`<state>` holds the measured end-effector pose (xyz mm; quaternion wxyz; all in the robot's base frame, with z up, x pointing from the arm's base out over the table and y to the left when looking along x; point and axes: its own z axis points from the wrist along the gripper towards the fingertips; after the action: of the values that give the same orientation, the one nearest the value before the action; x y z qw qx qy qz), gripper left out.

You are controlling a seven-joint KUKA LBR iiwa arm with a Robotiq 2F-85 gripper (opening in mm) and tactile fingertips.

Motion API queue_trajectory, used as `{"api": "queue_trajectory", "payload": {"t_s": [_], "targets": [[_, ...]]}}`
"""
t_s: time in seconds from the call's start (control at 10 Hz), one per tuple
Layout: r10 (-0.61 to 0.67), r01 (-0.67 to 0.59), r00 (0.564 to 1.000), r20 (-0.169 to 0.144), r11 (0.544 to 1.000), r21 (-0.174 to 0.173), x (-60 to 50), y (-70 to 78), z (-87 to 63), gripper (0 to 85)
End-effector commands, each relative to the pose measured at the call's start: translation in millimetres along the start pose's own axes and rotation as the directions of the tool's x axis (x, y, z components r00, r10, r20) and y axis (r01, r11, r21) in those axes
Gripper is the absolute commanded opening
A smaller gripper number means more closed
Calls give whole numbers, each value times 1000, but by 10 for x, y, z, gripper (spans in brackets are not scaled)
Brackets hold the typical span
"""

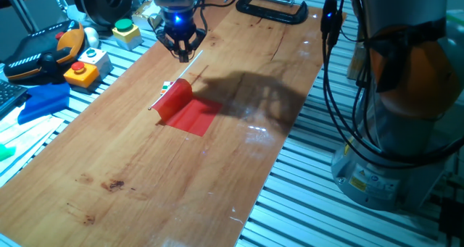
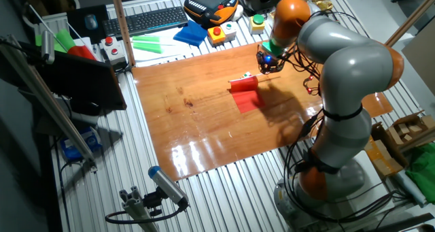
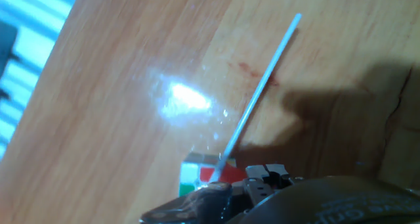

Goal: Wave the flag

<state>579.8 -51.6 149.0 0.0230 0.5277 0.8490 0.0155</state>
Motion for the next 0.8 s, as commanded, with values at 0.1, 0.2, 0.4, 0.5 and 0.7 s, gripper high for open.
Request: {"api": "queue_trajectory", "payload": {"t_s": [0.1,0.2,0.4,0.5,0.7], "targets": [[61,-61,998,-4,998,2,-74,1,42,7],[73,-73,997,-6,997,1,-156,-27,65,7],[71,-72,997,-23,997,-16,-334,-142,159,7],[95,-95,995,-9,995,-14,-378,-163,197,7],[159,-159,986,43,987,-9,-413,-178,214,7]]}}
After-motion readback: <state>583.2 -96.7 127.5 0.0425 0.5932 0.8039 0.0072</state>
